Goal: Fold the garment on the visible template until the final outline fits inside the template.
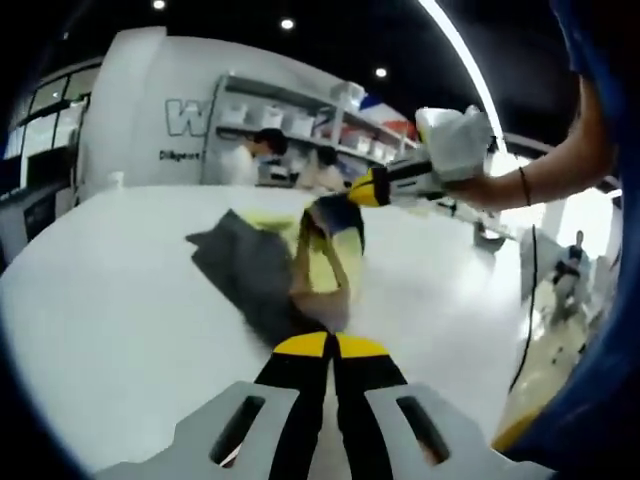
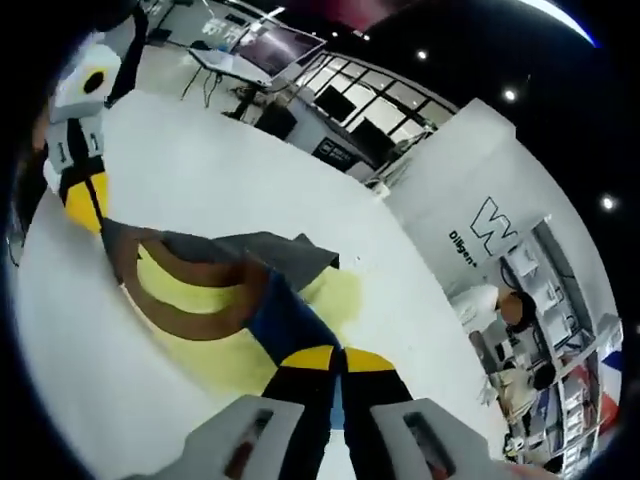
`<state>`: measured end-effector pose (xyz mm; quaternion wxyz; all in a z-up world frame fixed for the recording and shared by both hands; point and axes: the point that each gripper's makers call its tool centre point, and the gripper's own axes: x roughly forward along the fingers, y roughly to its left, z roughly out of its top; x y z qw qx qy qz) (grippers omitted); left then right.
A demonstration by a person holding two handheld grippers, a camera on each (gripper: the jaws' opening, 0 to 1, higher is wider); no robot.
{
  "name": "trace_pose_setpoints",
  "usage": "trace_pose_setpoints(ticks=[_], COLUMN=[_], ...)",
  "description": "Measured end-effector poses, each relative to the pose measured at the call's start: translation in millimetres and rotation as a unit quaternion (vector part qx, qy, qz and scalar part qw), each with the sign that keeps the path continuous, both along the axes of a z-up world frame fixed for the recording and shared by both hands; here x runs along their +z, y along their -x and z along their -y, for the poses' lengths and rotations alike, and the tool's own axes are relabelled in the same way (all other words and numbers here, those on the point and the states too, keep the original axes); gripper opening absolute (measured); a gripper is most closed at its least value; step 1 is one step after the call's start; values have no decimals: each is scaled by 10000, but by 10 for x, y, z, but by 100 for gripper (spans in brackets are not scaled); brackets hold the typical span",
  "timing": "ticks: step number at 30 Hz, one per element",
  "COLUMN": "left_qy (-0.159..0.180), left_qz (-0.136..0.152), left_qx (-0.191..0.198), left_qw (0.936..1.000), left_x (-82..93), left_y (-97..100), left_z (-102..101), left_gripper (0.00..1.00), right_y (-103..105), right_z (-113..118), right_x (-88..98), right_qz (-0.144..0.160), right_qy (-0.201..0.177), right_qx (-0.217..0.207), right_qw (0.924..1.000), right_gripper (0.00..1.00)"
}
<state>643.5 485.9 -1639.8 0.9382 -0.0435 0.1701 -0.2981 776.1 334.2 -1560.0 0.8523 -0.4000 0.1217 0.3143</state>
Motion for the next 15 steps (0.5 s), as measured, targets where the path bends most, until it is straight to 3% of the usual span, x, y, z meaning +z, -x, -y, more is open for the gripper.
trace_pose_setpoints(ticks=[2, 4, 6, 8, 11, 15], left_qy=[-10, -92, -170, -174, -234, -269], left_qz=[-8, 10, 42, 57, 66, 59], left_qx=[61, 32, 12, -66, -167, -169], left_qw=[10000, 10000, 9998, 9998, 9996, 9995], left_x=[-25, -40, -55, -77, -76, -73], left_y=[-13, 3, 25, 65, 108, 96], left_z=[-19, -6, 10, 40, 86, 67], left_gripper=[2, 2, 2, 2, 2, 2], right_y=[106, 390, 570, 782, 908, 1028], right_z=[84, 107, 211, 332, 416, 388], right_x=[-55, -185, -304, -543, -804, -916], right_qz=[-122, -569, -600, -668, -877, -865], right_qy=[130, -127, 55, 137, 158, 59], right_qx=[-35, -99, -72, -98, -320, -459], right_qw=[9998, 9983, 9982, 9976, 9955, 9952], right_gripper=[0, 0, 0, 0, 0, 0])
